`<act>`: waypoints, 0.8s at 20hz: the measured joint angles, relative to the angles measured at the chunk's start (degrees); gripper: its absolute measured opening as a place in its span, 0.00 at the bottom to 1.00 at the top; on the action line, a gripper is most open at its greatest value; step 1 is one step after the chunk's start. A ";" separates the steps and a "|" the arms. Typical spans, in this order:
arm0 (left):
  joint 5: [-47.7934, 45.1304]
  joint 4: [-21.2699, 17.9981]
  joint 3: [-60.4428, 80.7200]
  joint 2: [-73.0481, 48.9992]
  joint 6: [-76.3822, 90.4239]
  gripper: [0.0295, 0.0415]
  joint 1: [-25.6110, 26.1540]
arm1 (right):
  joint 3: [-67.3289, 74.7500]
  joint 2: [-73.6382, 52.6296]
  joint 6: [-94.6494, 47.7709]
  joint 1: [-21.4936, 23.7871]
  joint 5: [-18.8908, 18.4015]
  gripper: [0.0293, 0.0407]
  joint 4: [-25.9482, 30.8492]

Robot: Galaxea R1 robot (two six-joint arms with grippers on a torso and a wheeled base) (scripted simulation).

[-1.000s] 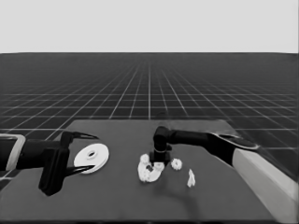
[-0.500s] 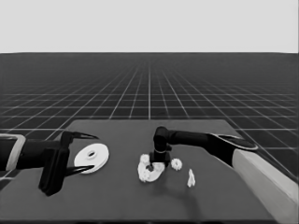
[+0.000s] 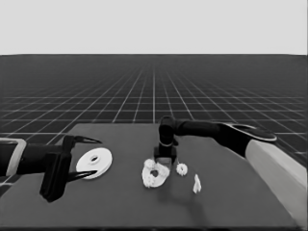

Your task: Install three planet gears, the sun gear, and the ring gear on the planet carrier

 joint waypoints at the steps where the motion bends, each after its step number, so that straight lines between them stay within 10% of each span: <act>1: 0.00 0.00 0.00 0.00 0.00 0.75 0.00 | 0.03 -0.01 0.02 0.15 -0.03 0.81 0.16; 14: 0.00 0.00 0.00 0.00 0.00 0.75 0.00 | 3.09 -13.82 -10.73 1.95 1.12 0.81 2.46; 16: 0.00 0.00 0.00 0.00 0.00 0.75 0.00 | -0.72 -12.52 -12.68 -5.36 4.48 0.81 -4.12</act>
